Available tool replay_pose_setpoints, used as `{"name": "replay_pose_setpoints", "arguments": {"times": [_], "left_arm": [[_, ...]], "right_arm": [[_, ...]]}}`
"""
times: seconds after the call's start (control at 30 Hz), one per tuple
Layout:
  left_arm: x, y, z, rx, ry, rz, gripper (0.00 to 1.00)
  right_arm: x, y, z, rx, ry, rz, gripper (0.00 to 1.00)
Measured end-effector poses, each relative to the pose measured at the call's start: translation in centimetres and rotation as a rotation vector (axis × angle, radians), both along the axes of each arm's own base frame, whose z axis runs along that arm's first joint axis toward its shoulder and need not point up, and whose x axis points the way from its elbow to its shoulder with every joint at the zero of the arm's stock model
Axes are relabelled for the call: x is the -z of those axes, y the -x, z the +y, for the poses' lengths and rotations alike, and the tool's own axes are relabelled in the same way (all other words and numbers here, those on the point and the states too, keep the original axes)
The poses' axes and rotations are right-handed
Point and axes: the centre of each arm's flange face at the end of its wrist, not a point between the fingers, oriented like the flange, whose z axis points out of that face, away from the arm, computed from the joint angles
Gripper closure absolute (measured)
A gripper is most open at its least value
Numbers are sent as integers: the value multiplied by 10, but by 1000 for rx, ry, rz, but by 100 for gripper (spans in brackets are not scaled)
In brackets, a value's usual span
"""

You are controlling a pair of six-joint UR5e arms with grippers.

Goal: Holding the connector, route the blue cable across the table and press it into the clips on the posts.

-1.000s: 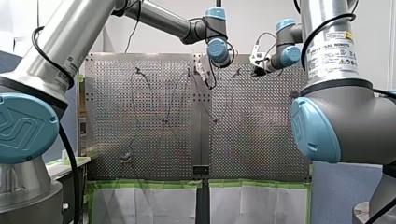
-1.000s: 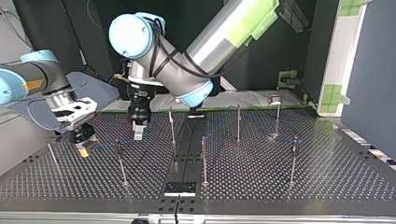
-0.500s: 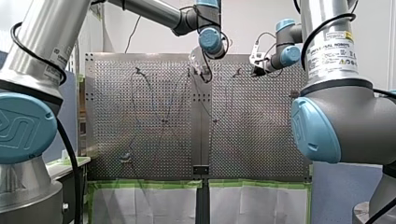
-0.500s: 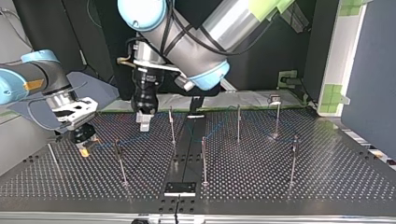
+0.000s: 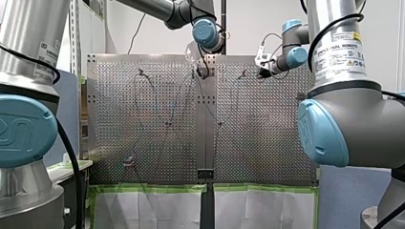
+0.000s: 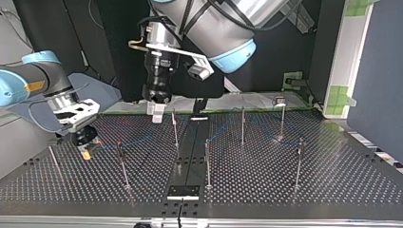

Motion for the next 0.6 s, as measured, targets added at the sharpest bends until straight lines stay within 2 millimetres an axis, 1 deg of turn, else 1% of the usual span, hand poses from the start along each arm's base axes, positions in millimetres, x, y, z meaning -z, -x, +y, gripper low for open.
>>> {"name": "replay_pose_setpoints", "arguments": {"times": [0.43,0.5,0.6], "left_arm": [[-17,25,30,-14,7,-94,0],[-14,27,32,-14,1,-102,0],[0,26,31,-17,-21,-101,0]], "right_arm": [[1,-2,1,-4,-1,0,100],[1,-2,1,-5,-1,0,100],[1,-2,1,-5,-2,0,100]]}}
